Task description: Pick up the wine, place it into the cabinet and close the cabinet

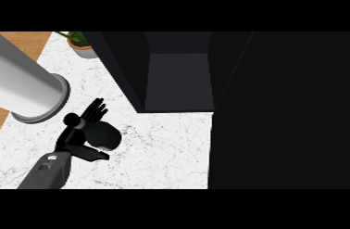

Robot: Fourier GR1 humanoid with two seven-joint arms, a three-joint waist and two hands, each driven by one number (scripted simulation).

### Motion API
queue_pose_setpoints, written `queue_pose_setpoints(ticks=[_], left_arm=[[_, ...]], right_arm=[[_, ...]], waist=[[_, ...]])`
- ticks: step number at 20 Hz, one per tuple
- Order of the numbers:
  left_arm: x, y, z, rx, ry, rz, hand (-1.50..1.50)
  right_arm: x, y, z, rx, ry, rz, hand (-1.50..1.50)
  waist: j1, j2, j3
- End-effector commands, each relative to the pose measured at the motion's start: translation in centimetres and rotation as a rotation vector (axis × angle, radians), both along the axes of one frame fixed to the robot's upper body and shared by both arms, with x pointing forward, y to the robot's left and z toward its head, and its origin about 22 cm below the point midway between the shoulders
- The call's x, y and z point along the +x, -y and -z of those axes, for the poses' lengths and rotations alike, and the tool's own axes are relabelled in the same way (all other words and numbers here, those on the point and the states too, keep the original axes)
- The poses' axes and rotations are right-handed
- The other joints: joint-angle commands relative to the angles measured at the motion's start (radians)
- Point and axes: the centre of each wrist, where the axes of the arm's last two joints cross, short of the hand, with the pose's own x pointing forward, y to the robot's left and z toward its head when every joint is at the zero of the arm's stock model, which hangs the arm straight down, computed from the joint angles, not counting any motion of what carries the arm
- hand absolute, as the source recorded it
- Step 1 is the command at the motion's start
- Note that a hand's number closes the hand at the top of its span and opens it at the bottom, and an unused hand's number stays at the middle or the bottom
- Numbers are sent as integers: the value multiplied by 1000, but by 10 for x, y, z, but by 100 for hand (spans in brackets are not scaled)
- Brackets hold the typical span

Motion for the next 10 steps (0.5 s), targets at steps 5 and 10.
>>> queue_pose_setpoints(ticks=[5,10], left_arm=[[-11,6,14,-202,13,71,-150],[-12,14,19,-195,13,65,-150]], right_arm=[[10,3,1,-8,7,9,-150],[-3,1,-4,-5,-4,2,-150]], waist=[[-1,4,-1],[-6,3,-2]])
